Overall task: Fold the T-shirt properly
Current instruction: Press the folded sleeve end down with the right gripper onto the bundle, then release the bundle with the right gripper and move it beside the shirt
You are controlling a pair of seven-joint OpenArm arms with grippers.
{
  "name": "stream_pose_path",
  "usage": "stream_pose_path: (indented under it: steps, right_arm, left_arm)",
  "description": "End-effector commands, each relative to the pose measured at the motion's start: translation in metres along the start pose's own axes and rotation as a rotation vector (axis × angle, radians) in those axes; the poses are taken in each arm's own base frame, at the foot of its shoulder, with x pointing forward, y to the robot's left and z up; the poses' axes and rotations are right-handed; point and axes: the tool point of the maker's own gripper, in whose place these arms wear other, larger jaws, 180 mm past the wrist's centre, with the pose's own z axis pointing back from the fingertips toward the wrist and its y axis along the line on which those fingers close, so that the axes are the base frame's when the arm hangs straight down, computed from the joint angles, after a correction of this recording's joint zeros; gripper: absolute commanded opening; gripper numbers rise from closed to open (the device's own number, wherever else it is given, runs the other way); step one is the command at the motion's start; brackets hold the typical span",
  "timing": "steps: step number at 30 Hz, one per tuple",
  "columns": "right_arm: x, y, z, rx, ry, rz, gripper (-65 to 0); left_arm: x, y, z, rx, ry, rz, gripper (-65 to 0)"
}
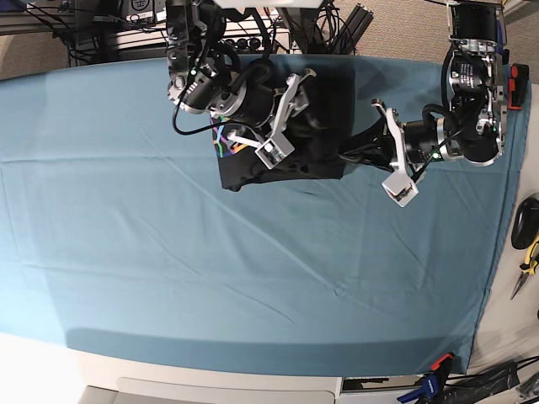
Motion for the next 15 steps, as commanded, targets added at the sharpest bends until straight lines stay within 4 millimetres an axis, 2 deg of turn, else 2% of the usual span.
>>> stream_pose_path:
  steps: [1, 4, 9, 11, 15]
  right_arm:
    - [0.019, 0.014, 0.002, 0.066, -0.083, 0.013, -28.8]
    - [0.031, 0.035, 0.006, 0.186, -0.143, 0.022, -28.9]
    - [0.049, 0.041, 0.014, 0.214, -0.173, 0.060, -28.9]
    - [0.056, 0.039, 0.018, 0.192, -0.192, 0.088, -28.9]
    - [0.056, 0.023, 0.020, 0.080, -0.170, 0.161, -29.0]
  left_arm:
    - [0.014, -0.002, 0.005, -0.010, -0.045, -0.029, -65.0]
    - [0.014, -0.002, 0.005, -0.009, -0.044, -0.029, -65.0]
    - [0.013, -0.002, 0.005, -0.007, -0.041, -0.029, -65.0]
    - [0.012, -0.001, 0.005, -0.001, -0.035, -0.031, -61.2]
    - [0.010, 0.002, 0.005, 0.012, -0.024, -0.035, -51.5]
